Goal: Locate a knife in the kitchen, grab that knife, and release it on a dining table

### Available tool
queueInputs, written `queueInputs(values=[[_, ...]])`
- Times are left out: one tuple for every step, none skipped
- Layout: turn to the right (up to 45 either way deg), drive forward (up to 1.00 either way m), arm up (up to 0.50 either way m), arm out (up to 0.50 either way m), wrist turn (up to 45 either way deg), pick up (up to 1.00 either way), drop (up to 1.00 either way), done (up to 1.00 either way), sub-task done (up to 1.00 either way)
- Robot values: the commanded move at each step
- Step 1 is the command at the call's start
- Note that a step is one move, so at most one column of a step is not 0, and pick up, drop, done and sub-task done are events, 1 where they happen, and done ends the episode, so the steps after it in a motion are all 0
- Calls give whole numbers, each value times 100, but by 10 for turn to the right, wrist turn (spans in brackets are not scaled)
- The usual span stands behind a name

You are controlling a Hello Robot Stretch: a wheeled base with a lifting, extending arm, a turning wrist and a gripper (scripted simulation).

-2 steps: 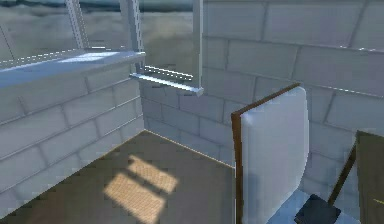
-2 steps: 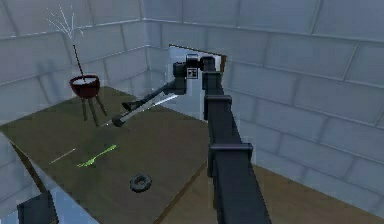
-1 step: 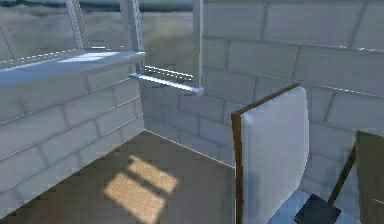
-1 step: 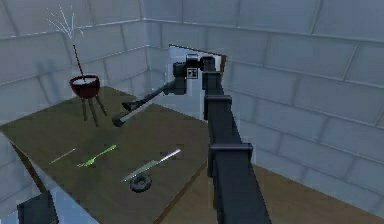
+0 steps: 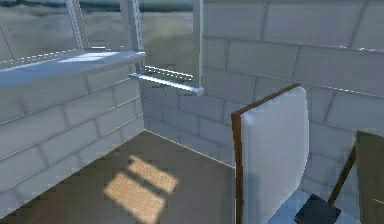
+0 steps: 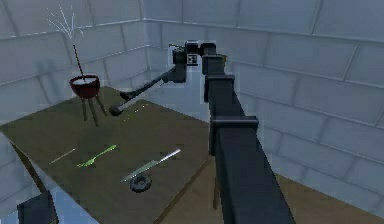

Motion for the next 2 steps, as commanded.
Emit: queueInputs(values=[[0, 0, 0, -8, 0, 0, 0, 0, 0], [0, 0, 0, 0, 0, 0, 0, 100, 0]])
